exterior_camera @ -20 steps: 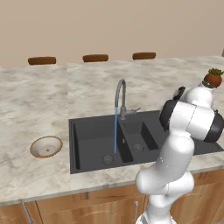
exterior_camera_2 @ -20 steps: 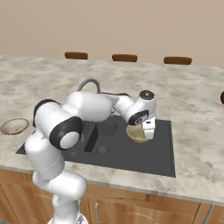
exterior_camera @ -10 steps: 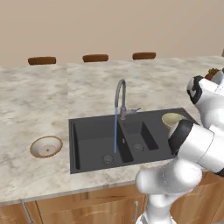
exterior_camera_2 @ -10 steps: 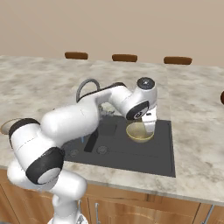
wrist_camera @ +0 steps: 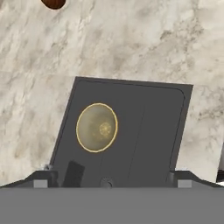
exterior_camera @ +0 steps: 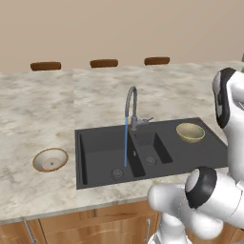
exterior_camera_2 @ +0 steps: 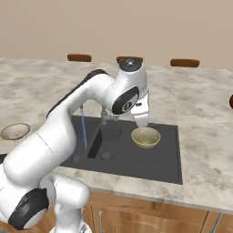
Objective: Rinse each bowl for a few seconds and place them down in the sink or on the counter.
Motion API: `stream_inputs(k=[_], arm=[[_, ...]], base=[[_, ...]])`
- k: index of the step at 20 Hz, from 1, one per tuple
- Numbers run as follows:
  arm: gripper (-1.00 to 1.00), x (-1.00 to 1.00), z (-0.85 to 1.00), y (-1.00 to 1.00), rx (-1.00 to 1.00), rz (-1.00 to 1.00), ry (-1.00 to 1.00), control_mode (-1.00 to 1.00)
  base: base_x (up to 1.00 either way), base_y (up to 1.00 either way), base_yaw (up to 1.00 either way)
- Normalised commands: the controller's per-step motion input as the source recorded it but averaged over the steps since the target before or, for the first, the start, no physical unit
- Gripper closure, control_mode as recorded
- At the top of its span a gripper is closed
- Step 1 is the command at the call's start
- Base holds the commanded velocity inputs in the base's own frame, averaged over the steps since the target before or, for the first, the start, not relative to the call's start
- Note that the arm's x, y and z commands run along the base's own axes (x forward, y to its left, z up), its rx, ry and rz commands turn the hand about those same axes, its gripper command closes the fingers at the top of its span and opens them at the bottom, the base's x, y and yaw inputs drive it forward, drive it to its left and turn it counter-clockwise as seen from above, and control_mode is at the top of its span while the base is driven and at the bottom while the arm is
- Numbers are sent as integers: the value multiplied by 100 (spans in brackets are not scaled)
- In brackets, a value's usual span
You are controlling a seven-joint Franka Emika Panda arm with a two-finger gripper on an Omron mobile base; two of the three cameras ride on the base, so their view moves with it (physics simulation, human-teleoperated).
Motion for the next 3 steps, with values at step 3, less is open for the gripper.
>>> stream_inputs(k=[3], arm=[[-100, -68, 100, 77, -9, 2, -5, -100]], base=[[0, 0, 0]])
